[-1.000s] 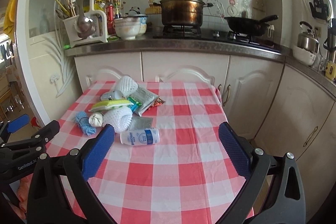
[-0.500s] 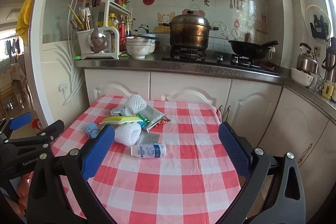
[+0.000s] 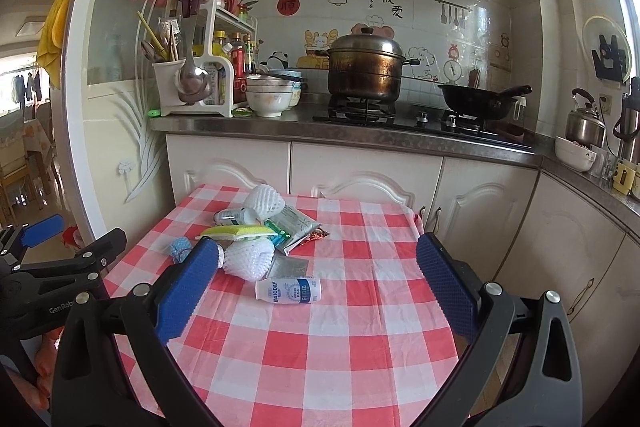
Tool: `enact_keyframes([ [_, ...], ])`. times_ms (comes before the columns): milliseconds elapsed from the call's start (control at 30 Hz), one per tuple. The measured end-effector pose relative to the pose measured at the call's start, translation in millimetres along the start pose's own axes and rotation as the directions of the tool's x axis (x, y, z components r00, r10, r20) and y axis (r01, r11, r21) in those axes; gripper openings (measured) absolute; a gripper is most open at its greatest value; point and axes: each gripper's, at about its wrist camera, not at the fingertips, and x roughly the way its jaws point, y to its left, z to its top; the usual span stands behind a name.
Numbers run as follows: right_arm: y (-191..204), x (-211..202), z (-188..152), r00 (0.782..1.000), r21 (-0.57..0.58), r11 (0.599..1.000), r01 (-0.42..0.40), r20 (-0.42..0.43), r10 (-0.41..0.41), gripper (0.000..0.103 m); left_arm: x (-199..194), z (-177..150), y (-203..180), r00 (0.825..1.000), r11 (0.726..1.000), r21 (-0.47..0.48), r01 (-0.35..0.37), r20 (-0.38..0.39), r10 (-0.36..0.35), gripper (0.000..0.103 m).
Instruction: Collect trash
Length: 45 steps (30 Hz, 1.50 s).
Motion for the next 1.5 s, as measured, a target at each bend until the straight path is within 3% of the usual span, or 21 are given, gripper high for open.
enact_keyframes([
  [1500, -1.2, 37.6, -20.5, 0.994, 0.007, 1.000, -0.019, -0.112, 0.020, 0.100, 34.1, -15.3, 5.2, 0.995, 0.999, 0.007, -0.051, -0.083, 0.051, 0.098],
])
